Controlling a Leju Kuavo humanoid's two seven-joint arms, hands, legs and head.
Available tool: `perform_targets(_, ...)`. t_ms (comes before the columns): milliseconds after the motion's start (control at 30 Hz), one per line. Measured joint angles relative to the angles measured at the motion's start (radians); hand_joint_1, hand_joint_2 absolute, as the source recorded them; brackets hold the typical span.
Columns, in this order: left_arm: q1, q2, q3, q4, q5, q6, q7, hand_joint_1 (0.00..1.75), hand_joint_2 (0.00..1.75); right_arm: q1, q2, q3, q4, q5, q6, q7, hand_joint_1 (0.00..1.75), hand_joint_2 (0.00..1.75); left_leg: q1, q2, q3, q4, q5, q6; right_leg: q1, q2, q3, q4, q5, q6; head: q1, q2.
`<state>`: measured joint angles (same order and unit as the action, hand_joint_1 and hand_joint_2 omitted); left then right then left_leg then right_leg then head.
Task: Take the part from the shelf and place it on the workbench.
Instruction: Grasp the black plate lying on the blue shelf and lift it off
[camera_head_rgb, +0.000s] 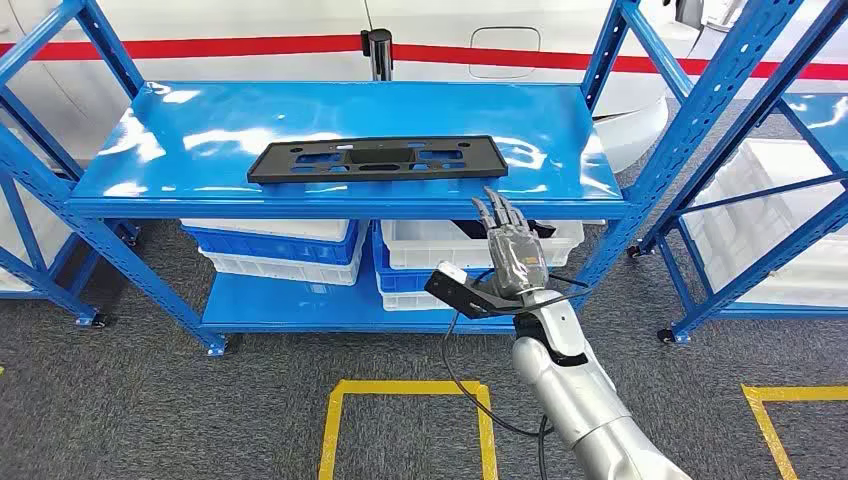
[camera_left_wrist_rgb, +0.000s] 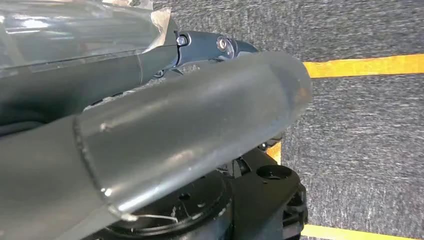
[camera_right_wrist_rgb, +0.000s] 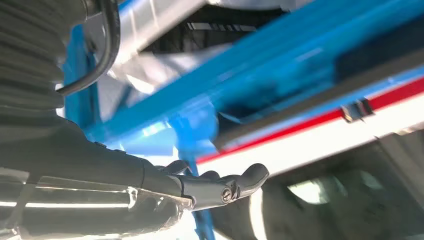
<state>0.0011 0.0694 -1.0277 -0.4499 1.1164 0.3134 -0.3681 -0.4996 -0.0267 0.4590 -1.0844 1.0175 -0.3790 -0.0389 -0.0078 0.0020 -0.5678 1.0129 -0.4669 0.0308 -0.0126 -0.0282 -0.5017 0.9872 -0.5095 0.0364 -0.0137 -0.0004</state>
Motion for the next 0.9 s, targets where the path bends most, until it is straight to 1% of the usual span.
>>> perform_targets(100,-0.007,-0.002,-0.014,0.02,0.021,-0.006,0.0,0.0,0.0,-0.011,-0.004,0.045,-0.013,0.04,-0.022,0.021,0.0,1.75,0.0,0.0,0.0,0.0,0.0,0.0,0.0,0.0,0.0,0.0,0.0,0.0,0.0,0.0)
perform_targets(267,-0.025,-0.006,-0.051,0.076,0.081,-0.024,0.0,0.0,0.0,-0.034,-0.008,0.154,-0.037,0.153,-0.08,0.052,0.0,1.75,0.0,0.0,0.0,0.0,0.0,0.0,0.0,0.0,0.0,0.0,0.0,0.0,0.0,0.0)
perform_targets(467,-0.049,-0.012,-0.097,0.144,0.157,-0.054,0.0,0.0,0.0,-0.062,-0.004,0.28,-0.052,0.297,-0.155,0.068,0.0,1.75,0.0,0.0,0.0,0.0,0.0,0.0,0.0,0.0,0.0,0.0,0.0,0.0,0.0,0.0)
perform_targets(567,-0.061,-0.014,-0.119,0.179,0.196,-0.069,0.0,0.0,0.0,-0.073,0.006,0.341,-0.056,0.37,-0.19,0.072,0.0,1.75,-0.002,0.0,-0.002,0.003,-0.001,0.001,-0.004,0.0,0.0,-0.002,0.002,0.003,0.0,0.0)
perform_targets(667,-0.071,-0.015,-0.137,0.213,0.238,-0.087,-0.005,0.0,0.0,-0.083,0.026,0.396,-0.058,0.441,-0.22,0.069,0.0,1.75,-0.004,-0.001,-0.005,0.004,-0.003,0.005,-0.009,-0.001,-0.002,-0.005,0.003,0.007,0.0,0.0)
perform_targets(733,-0.076,-0.017,-0.147,0.232,0.265,-0.101,-0.015,0.0,0.0,-0.091,0.043,0.422,-0.058,0.489,-0.238,0.059,0.0,1.75,0.0,-0.003,0.0,-0.006,0.0,0.014,-0.007,-0.001,-0.007,0.002,-0.002,0.012,0.0,0.0)
perform_targets(767,-0.079,-0.018,-0.152,0.24,0.277,-0.107,-0.02,0.0,0.0,-0.096,0.051,0.431,-0.058,0.509,-0.247,0.051,0.0,1.75,0.003,-0.004,0.004,-0.012,0.002,0.019,-0.006,0.002,-0.018,0.025,-0.013,0.01,0.0,0.0)
perform_targets(800,-0.082,-0.019,-0.156,0.246,0.286,-0.113,-0.024,0.0,0.0,-0.099,0.056,0.438,-0.058,0.524,-0.255,0.044,0.0,1.75,0.007,-0.005,0.008,-0.017,0.004,0.023,-0.005,0.006,-0.041,0.07,-0.031,0.006,0.001,0.0)
perform_targets(833,-0.085,-0.021,-0.16,0.252,0.292,-0.117,-0.028,0.0,0.0,-0.102,0.059,0.445,-0.057,0.534,-0.262,0.039,0.0,1.75,0.008,-0.006,0.009,-0.019,0.004,0.026,-0.006,0.012,-0.077,0.138,-0.055,0.0,0.001,0.0)
perform_targets(867,-0.087,-0.021,-0.163,0.257,0.295,-0.119,-0.03,0.0,0.0,-0.103,0.06,0.451,-0.055,0.539,-0.267,0.035,0.0,1.75,0.008,-0.009,0.01,-0.019,0.003,0.028,-0.006,0.016,-0.119,0.211,-0.078,-0.004,0.002,0.0)
perform_targets(900,-0.088,-0.021,-0.166,0.261,0.296,-0.121,-0.032,0.0,0.0,-0.103,0.059,0.455,-0.052,0.541,-0.269,0.033,0.0,1.75,0.008,-0.013,0.011,-0.019,0.002,0.028,-0.006,0.019,-0.16,0.272,-0.092,-0.005,0.003,0.0)
